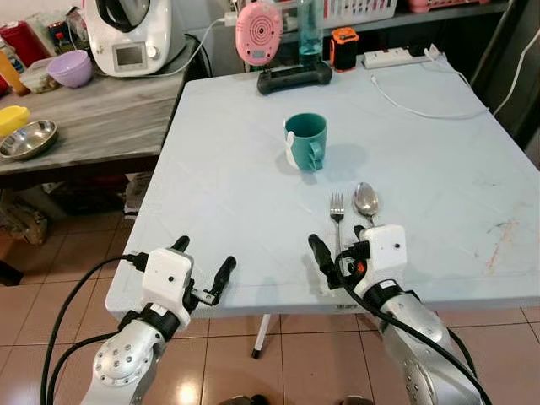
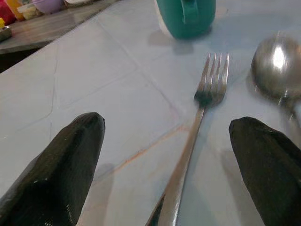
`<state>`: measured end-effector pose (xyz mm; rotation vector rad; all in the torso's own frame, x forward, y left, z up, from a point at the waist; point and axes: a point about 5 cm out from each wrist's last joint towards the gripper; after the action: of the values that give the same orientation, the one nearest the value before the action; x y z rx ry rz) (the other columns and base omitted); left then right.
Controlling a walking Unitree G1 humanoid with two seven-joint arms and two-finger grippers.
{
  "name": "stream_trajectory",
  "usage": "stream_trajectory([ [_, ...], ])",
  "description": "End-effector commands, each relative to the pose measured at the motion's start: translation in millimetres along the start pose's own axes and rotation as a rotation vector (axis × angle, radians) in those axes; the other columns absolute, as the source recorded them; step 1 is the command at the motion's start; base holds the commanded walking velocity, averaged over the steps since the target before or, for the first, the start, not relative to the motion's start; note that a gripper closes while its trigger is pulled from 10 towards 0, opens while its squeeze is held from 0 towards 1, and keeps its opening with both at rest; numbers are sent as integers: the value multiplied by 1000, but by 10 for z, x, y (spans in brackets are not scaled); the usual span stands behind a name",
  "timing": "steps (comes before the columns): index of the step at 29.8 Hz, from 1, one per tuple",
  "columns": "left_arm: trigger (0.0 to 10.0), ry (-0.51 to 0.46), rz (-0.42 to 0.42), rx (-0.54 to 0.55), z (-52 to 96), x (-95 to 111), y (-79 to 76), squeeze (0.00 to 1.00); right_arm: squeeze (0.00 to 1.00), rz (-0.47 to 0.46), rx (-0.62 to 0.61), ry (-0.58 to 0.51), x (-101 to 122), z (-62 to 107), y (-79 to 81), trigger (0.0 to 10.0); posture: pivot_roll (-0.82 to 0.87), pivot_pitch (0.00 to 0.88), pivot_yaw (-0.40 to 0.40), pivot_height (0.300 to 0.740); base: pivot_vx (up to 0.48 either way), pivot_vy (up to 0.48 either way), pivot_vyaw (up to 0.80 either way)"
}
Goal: Setting the table
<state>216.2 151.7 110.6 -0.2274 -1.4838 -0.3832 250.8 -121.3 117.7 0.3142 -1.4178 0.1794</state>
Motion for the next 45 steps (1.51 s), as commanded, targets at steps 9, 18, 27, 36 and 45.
stream_trajectory([
  [9,10000,2,-2,-58,59,59,-9,0,0,-41,-5,20,46,-103,174,10000,-49,211,191,740,0,0,0],
  [18,10000,1,13,-52,60,75,-12,0,0,9,-62,107,0,-228,168,10000,-44,211,172,740,0,0,0],
  [27,10000,7,36,-74,66,78,-54,0,0,24,-113,212,-42,-188,90,0,-39,210,159,740,0,0,0],
  [36,10000,12,53,-106,55,78,-110,0,0,24,-181,245,-43,-54,-113,0,-59,215,166,740,0,0,0],
  [45,10000,16,43,-119,24,88,-98,0,0,28,-193,271,-89,-85,-117,0,-65,215,178,740,0,0,0],
])
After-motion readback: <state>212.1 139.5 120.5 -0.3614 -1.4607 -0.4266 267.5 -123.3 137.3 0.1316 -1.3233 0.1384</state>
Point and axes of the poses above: a point about 5 cm out from each wrist's last joint towards the gripper, its own z axis pointing back from the gripper into the wrist, its own x axis along the axis of the wrist's last joint, y = z × x
